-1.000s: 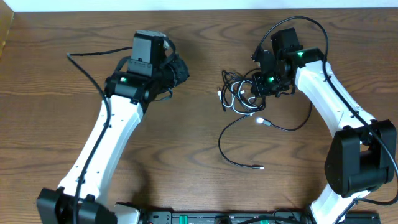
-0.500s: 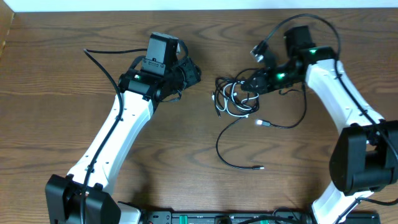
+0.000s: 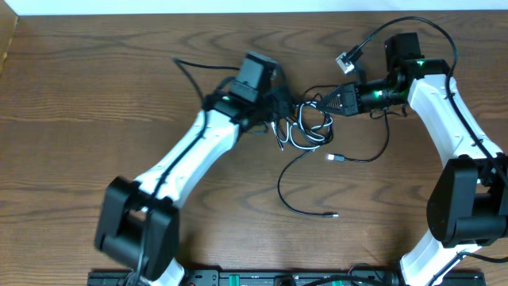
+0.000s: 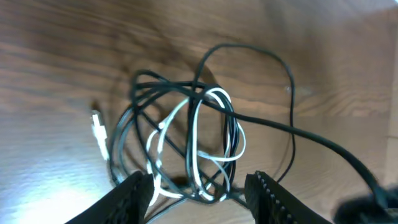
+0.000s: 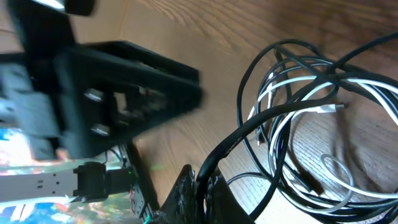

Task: Untangle cables

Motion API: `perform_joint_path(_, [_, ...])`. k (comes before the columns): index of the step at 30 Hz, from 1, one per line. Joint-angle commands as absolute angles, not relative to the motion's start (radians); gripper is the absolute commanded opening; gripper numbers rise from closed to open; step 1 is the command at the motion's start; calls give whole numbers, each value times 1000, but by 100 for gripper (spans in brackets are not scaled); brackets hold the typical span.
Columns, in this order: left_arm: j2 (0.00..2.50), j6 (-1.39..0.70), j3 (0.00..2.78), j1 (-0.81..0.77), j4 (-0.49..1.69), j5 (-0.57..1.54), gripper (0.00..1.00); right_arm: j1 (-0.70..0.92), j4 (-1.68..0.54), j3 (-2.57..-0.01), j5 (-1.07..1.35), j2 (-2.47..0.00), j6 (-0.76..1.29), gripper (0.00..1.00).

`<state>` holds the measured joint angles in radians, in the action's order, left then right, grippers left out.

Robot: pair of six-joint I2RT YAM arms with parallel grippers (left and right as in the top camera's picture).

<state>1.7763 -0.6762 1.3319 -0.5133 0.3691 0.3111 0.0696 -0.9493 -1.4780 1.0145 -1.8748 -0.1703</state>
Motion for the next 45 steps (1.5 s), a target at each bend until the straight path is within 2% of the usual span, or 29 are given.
perform_joint_path(1, [1860, -666, 1348, -537, 287, 313, 49, 75, -955, -1489, 1011, -1847, -193, 1])
perform_joint_path(7, [1986, -674, 1348, -548, 227, 313, 45, 75, -959, -1489, 997, -1847, -197, 1])
perform_joint_path(18, [2042, -677, 1348, -623, 215, 263, 44, 75, -958, -1489, 993, -1848, -197, 1])
perform_joint_path(24, [2097, -678, 1348, -625, 219, 265, 38, 73, -958, -1489, 993, -1847, -197, 1])
perform_joint_path(25, [2104, -678, 1348, -625, 219, 265, 31, 73, -957, -1489, 992, -1847, -197, 1])
perform_joint_path(27, [2104, -677, 1348, -625, 219, 264, 8, 73, -957, -1489, 980, -1847, -196, 1])
perform_joint_path(33, [2015, -617, 1348, -574, 271, 279, 7, 61, -958, -1489, 633, -1847, 7, 1])
perform_joint_path(36, [1934, -617, 1348, -536, 328, 279, 7, 57, -958, -1489, 534, -1848, 58, 1])
perform_joint_path(40, [1730, -565, 1348, -459, 428, 303, 7, 57, -959, -1488, 185, -1848, 193, 1])
perform_joint_path(45, [1552, -527, 1348, -409, 452, 306, 7, 55, -959, -1485, 36, -1858, 224, 1])
